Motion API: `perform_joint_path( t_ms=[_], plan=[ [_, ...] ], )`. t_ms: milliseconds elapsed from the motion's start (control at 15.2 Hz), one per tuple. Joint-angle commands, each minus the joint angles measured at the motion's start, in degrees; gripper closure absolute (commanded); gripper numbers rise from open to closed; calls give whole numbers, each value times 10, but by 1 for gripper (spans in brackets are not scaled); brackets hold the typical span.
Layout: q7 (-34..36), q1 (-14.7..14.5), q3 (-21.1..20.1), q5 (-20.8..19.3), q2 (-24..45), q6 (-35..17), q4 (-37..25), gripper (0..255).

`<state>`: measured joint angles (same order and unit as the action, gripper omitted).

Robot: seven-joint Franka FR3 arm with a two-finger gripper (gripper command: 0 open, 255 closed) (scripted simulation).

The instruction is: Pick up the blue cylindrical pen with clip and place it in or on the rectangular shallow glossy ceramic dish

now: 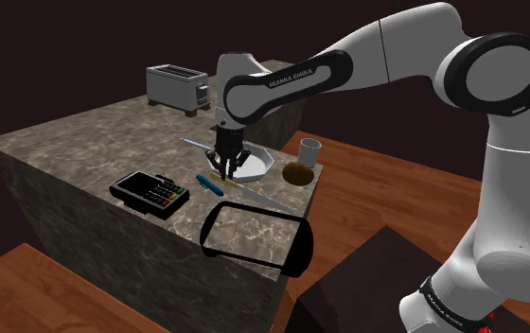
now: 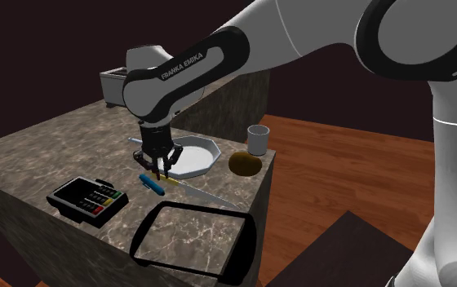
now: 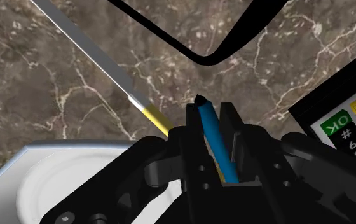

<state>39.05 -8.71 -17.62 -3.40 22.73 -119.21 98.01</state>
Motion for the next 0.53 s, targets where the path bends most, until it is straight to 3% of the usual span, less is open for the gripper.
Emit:
perform_joint_path(
  t_ms=[0,396,462],
  plan=[
    [0,0,0,0,0,0,0,255],
    [0,0,0,0,0,0,0,255],
    [0,0,0,0,0,0,0,0]
  ],
)
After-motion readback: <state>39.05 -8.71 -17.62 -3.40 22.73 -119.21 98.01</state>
